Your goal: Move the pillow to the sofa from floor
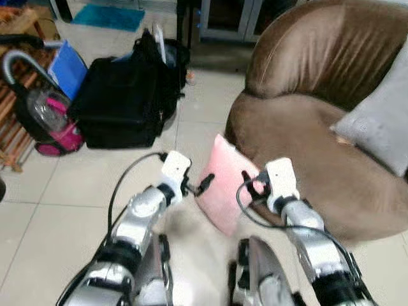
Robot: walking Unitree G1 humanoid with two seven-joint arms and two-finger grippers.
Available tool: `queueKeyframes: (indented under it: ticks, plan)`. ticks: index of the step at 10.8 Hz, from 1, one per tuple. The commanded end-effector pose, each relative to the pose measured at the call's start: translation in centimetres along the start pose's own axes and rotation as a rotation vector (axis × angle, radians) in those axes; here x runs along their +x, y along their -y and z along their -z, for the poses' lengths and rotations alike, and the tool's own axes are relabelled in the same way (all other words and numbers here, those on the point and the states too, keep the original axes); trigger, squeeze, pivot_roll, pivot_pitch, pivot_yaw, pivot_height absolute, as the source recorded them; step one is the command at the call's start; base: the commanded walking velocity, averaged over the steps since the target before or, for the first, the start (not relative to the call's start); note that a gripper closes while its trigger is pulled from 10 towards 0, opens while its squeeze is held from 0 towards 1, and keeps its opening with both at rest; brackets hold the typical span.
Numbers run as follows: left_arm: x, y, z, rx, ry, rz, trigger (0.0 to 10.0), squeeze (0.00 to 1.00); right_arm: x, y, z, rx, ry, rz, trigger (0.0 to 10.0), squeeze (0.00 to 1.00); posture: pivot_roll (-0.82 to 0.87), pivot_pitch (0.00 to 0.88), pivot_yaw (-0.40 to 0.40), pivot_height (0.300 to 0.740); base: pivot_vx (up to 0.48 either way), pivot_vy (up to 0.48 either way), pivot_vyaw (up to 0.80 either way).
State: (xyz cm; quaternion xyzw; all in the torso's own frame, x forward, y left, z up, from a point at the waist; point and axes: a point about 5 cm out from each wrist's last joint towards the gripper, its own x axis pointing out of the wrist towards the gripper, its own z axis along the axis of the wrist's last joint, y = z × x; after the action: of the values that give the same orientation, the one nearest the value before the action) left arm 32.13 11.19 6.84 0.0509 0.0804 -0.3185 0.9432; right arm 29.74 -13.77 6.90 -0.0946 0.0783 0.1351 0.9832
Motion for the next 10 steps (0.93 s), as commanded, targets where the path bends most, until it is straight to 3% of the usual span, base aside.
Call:
queueKeyframes:
  ticks: [1, 3, 6, 10]
  plan:
    - [0.0, 0.3, 0.2, -0.01, -0.011, 0.019, 10.0, 0.0, -0.2, 0.2, 0.3, 0.005, -0.017, 0.008, 10.0, 0.0, 0.06, 0.182, -0.065, 0.561, 0.0, 0.0, 0.0]
    - [0.0, 0.4, 0.3, -0.01, -0.01, 0.021, 10.0, 0.0, -0.2, 0.2, 0.3, 0.017, -0.018, 0.017, 10.0, 0.0, 0.06, 0.186, -0.065, 0.536, 0.0, 0.0, 0.0]
    - [-0.1, 0.3, 0.3, -0.006, -0.012, 0.01, 10.0, 0.0, -0.1, 0.2, 0.1, 0.007, -0.003, 0.014, 10.0, 0.0, 0.06, 0.196, -0.07, 0.536, 0.0, 0.0, 0.0]
    - [-0.4, -0.1, 0.4, -0.008, -0.009, -0.023, 10.0, 0.0, 0.4, -1.4, -0.1, 0.037, 0.005, -0.039, 10.0, 0.0, 0.08, 0.198, -0.074, 0.506, 0.0, 0.0, 0.0]
